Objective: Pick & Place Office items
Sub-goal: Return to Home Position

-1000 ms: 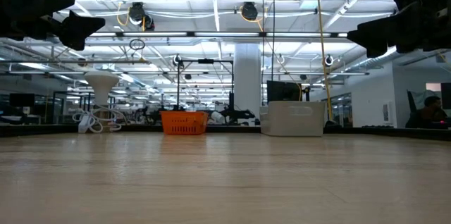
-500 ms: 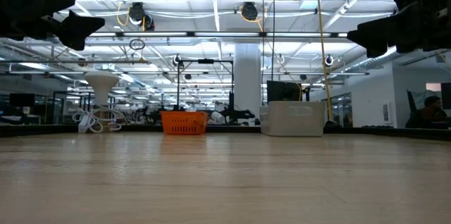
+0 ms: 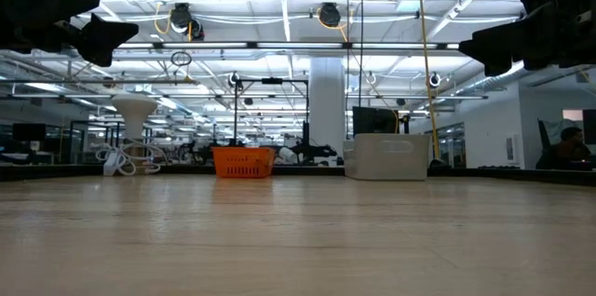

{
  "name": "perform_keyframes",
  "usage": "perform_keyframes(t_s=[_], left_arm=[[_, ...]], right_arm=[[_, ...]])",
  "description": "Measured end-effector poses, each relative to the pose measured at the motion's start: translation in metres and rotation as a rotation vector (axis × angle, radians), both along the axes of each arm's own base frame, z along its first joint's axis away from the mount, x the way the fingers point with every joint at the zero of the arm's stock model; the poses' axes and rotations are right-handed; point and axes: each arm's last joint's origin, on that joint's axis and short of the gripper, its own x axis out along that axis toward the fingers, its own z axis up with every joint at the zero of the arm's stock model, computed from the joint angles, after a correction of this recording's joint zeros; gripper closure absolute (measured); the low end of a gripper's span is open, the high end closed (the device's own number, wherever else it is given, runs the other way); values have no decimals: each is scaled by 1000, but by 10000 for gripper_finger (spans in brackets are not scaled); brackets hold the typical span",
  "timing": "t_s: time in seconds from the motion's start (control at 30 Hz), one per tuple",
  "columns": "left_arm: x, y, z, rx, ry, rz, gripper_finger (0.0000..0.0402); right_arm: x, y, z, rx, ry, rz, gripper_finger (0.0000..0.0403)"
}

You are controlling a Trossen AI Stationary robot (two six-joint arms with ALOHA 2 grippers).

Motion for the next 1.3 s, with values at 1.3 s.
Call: perform_keyframes(t_s=[1.3], left_arm=[[0, 0, 0, 0, 0, 0, 77]], right_arm=[[0, 0, 0, 0, 0, 0, 232]])
